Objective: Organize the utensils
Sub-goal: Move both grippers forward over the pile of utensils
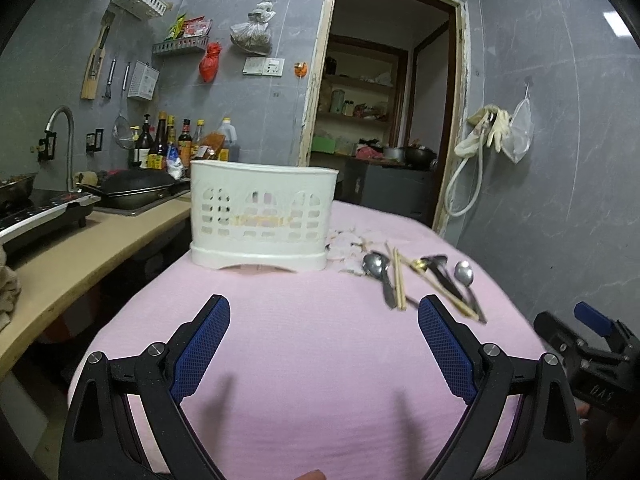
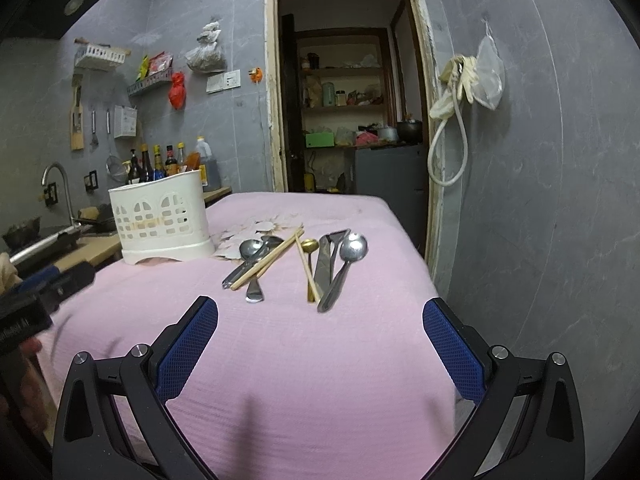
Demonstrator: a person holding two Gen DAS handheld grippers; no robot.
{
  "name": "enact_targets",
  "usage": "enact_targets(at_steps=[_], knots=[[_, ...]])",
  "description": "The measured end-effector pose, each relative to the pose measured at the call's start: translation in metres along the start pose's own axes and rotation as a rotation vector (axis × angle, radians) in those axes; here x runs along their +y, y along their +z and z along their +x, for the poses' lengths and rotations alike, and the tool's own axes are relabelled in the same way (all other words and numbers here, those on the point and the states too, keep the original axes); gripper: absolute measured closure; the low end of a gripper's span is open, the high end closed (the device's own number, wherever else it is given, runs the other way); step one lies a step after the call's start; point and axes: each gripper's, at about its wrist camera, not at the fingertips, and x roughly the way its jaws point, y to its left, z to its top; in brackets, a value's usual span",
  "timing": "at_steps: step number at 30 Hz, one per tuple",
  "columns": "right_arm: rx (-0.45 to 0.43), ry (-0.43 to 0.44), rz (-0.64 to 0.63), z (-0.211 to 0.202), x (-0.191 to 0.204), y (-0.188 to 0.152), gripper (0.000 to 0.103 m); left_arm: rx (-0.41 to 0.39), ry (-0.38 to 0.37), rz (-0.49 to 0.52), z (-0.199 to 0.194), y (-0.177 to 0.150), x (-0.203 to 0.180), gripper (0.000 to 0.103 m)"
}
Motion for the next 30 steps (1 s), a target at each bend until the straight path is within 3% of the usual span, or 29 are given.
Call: enact_targets(at_steps=[7, 14, 21, 30], knots=[[-0.074, -0.03, -0.049, 0.01, -0.01, 0.024, 0.0, 0.002, 0.035, 0.018, 0.021, 0.023, -0.006, 0.011], [-0.08, -0.03, -0.115, 0.034, -0.018, 0.049, 0.0, 0.036, -0.014, 0.067, 0.047, 0.047, -0.002, 0.011], [0.048, -0.01, -0.081, 0.073, -0.034, 0.064, 0.0, 0.163, -0.101, 0.056, 0.087, 0.06, -0.004, 0.011], [0.224, -0.011, -0.102, 0.129, -0.037, 0.067, 0.001, 0.265, -0.135, 0.1, 0.132, 0.064, -0.022, 0.012]])
